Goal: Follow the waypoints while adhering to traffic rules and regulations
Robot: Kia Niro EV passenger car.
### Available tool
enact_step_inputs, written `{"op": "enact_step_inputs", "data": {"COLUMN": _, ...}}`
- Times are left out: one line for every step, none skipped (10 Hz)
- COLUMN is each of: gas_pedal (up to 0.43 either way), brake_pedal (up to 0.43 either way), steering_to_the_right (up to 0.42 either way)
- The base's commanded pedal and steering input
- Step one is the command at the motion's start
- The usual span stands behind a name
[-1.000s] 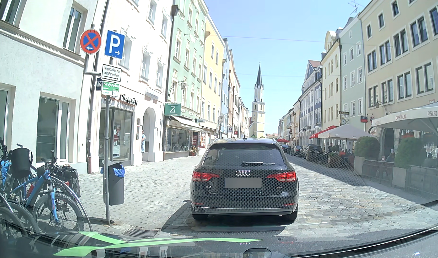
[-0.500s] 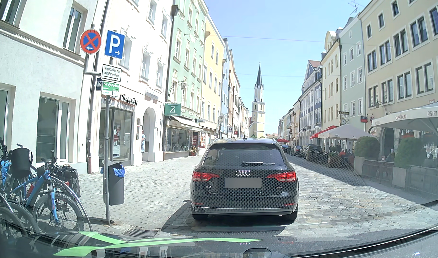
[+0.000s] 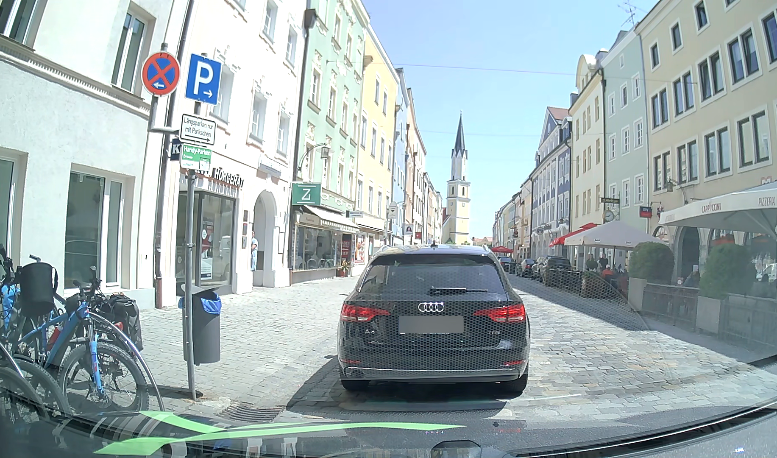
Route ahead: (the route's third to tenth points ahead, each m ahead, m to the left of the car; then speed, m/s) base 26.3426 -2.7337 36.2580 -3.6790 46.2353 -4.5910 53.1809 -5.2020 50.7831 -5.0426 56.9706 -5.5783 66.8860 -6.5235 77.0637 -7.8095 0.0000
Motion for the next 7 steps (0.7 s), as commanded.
{"op": "enact_step_inputs", "data": {"gas_pedal": 0.000, "brake_pedal": 0.280, "steering_to_the_right": 0.384}}
{"op": "enact_step_inputs", "data": {"gas_pedal": 0.000, "brake_pedal": 0.280, "steering_to_the_right": 0.384}}
{"op": "enact_step_inputs", "data": {"gas_pedal": 0.000, "brake_pedal": 0.280, "steering_to_the_right": 0.384}}
{"op": "enact_step_inputs", "data": {"gas_pedal": 0.000, "brake_pedal": 0.280, "steering_to_the_right": 0.384}}
{"op": "enact_step_inputs", "data": {"gas_pedal": 0.000, "brake_pedal": 0.280, "steering_to_the_right": 0.384}}
{"op": "enact_step_inputs", "data": {"gas_pedal": 0.000, "brake_pedal": 0.280, "steering_to_the_right": 0.384}}
{"op": "enact_step_inputs", "data": {"gas_pedal": 0.000, "brake_pedal": 0.280, "steering_to_the_right": 0.384}}
